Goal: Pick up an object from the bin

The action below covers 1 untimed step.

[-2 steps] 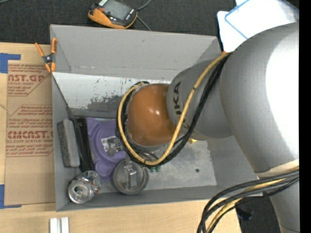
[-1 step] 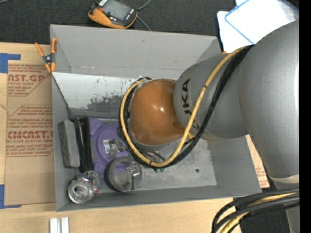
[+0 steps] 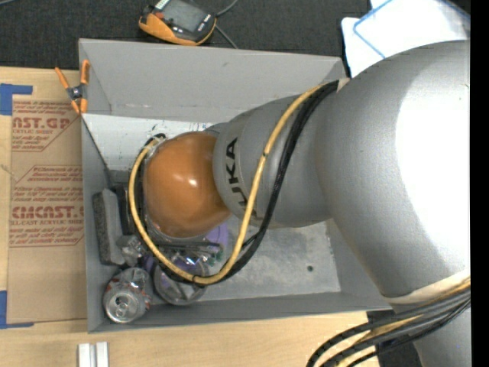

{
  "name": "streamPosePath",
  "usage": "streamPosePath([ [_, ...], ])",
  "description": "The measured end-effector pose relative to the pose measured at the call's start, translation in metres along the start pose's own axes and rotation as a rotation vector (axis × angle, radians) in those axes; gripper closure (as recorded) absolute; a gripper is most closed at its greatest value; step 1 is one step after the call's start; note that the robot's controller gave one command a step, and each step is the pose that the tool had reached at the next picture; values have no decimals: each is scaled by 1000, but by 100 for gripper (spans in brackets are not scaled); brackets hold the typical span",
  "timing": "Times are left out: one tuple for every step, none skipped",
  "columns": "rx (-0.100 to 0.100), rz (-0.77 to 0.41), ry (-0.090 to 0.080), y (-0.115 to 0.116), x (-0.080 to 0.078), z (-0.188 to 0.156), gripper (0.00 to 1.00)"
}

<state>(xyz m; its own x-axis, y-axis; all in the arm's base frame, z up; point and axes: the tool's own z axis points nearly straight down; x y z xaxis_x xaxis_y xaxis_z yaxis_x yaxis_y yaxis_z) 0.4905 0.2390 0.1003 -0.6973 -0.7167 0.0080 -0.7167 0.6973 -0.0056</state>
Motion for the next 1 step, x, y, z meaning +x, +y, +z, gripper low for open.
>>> streamPosePath([
  [-6, 52, -3, -6, 14, 25, 0],
])
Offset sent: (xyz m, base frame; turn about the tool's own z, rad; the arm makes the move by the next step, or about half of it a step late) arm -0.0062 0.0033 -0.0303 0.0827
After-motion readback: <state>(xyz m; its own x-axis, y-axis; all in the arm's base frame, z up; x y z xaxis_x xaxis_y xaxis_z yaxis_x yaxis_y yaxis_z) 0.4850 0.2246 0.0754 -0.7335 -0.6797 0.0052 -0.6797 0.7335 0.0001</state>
